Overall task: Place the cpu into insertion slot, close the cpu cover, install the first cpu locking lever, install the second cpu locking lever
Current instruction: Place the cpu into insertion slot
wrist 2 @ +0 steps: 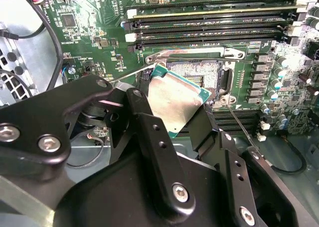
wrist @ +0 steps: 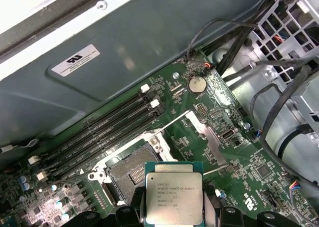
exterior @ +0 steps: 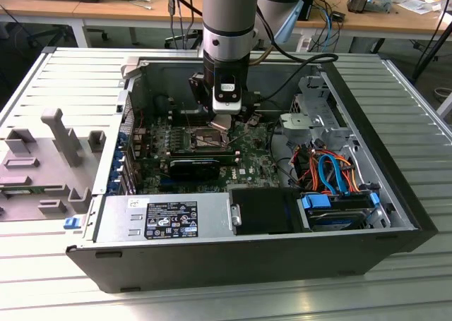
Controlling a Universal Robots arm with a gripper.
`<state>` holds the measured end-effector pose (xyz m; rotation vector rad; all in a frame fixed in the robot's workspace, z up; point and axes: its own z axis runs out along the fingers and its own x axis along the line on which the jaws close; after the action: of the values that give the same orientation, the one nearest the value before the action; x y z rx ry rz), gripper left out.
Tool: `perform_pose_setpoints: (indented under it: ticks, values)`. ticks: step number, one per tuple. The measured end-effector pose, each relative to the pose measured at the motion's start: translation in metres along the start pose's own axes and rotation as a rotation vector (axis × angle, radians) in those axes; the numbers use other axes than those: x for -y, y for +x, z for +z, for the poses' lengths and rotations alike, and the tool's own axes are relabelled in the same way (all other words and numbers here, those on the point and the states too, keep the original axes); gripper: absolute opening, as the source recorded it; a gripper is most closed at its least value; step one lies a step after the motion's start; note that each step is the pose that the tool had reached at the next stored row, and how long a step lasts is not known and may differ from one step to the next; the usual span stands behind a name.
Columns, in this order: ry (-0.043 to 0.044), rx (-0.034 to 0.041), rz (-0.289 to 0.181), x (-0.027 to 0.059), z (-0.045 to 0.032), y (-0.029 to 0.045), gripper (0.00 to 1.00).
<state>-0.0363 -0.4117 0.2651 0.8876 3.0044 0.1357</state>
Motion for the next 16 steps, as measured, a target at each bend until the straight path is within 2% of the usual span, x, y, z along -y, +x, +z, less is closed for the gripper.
perform_pose_setpoints:
  ticks: [16]
  values:
    - [-0.0005, 0.0018, 0.021, 0.0, 0.0002, 0.0, 0.55]
